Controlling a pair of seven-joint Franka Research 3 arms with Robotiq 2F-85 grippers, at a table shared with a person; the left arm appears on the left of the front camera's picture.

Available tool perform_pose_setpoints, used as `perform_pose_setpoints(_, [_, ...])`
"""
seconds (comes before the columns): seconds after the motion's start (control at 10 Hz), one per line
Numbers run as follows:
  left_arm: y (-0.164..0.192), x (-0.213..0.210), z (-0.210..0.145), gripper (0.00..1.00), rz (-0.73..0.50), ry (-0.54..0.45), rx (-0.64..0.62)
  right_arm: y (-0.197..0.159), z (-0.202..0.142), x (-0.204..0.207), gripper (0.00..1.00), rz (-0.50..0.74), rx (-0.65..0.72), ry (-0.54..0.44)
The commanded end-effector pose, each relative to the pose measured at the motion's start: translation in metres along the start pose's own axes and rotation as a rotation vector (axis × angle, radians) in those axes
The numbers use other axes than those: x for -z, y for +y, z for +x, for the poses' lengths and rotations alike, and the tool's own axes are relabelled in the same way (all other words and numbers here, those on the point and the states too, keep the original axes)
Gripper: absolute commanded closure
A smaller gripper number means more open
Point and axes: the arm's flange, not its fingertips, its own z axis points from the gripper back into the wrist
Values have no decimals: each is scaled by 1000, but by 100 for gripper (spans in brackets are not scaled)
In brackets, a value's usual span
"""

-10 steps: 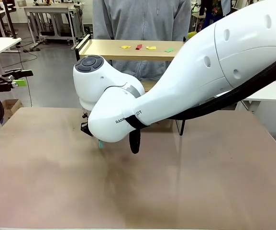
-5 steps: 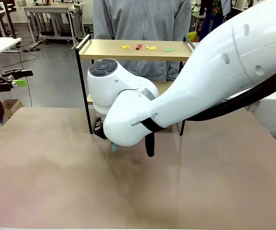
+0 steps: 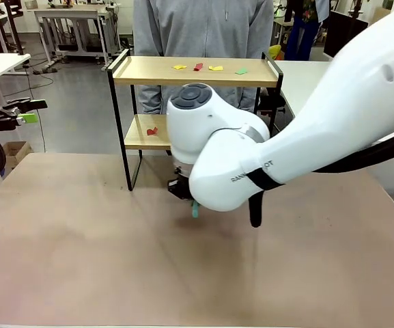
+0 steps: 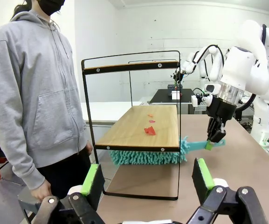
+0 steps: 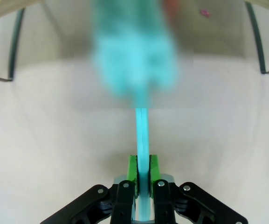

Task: Clean the shelf.
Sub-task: Clean the specific section of the Shelf indicated by the human with the Duster.

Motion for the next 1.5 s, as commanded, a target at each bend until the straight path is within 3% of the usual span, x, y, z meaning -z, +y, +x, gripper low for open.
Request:
perform_pose_setpoints(0.0, [-1,1,3,0,3,3,16,-32,-6,-6,87,8,28,7])
perform_pose_setpoints(0.6, [-1,1,3,0,3,3,16,-112,-7,-5,87,-55,53,79])
perform_pose_setpoints(0.8, [-1,1,3,0,3,3,16,-134,-9,-12,87,-87,61,58])
perform_pose_setpoints(1.1, [-1,1,3,0,3,3,16,-149,-5,-20,87,-125,47,55])
perform_pose_setpoints(1.2, [-1,1,3,0,3,3,16,-146,-3,-19,87,-148,64,7])
perform_pose_setpoints(1.4, [-1,1,3,0,3,3,16,-144,-3,-14,87,-110,63,43])
